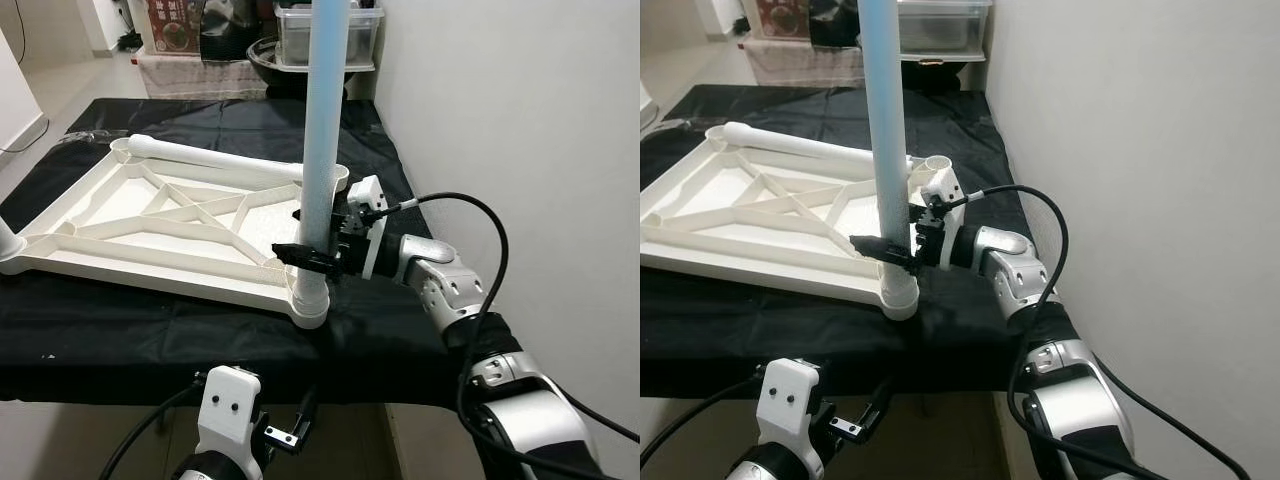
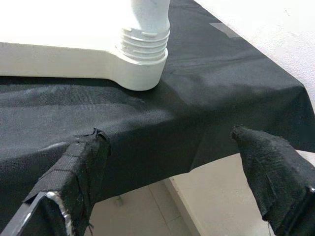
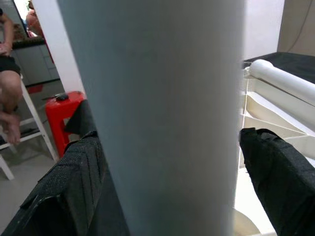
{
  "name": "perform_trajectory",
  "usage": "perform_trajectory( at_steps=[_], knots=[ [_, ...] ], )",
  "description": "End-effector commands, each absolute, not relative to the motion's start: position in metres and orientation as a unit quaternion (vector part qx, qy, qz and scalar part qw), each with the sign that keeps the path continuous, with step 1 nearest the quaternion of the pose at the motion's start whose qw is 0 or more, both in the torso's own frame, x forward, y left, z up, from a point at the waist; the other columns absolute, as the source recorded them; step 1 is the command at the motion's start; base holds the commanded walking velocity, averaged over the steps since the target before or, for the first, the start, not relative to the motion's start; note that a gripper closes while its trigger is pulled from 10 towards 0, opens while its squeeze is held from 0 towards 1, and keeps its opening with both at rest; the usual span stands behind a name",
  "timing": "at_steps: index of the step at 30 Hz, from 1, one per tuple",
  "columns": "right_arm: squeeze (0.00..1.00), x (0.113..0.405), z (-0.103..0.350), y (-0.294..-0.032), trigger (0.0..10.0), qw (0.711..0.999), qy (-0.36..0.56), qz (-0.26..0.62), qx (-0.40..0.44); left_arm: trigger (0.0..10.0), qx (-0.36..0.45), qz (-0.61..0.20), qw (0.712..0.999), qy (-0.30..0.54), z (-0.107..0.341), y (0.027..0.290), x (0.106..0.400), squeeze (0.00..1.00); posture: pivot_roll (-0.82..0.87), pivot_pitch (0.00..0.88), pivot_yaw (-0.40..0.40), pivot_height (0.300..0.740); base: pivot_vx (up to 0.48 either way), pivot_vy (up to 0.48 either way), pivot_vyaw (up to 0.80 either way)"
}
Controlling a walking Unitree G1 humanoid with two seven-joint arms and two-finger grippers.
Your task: Building children table
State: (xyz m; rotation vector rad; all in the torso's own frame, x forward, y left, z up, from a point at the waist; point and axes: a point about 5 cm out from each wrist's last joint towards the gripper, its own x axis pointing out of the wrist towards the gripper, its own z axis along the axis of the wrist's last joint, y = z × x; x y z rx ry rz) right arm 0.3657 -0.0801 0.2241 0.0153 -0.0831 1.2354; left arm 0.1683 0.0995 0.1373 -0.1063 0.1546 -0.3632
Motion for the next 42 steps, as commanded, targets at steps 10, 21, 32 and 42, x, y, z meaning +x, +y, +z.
perform_trajectory(
  at_steps=[10, 21, 32, 42],
  knots=[
    [0.00, 0.364, 0.224, -0.071, 0.0, 0.809, -0.051, 0.586, 0.000, 10.0, -0.052, -0.181, 0.979, 0.083, 0.137, 0.100, 0.167, 0.00, 0.12, 0.140, -0.068, 0.740, 0.000, 0.000, 0.00],
    [0.00, 0.365, 0.215, -0.073, 0.0, 0.836, -0.052, 0.547, -0.008, 10.0, -0.051, -0.178, 0.979, 0.083, 0.137, 0.100, 0.168, 0.00, 0.13, 0.134, -0.067, 0.740, 0.000, 0.000, 0.00],
    [0.00, 0.391, 0.194, -0.108, 0.0, 0.967, -0.015, 0.250, -0.041, 10.0, -0.045, -0.165, 0.982, 0.075, 0.137, 0.104, 0.173, 0.00, 0.12, 0.120, -0.061, 0.740, 0.000, 0.000, 0.00],
    [0.00, 0.383, 0.175, -0.141, 0.0, 0.984, 0.040, -0.173, 0.032, 10.0, -0.039, -0.165, 0.983, 0.070, 0.136, 0.105, 0.177, 0.00, 0.12, 0.100, -0.060, 0.740, 0.000, 0.000, 0.00]
  ],
)
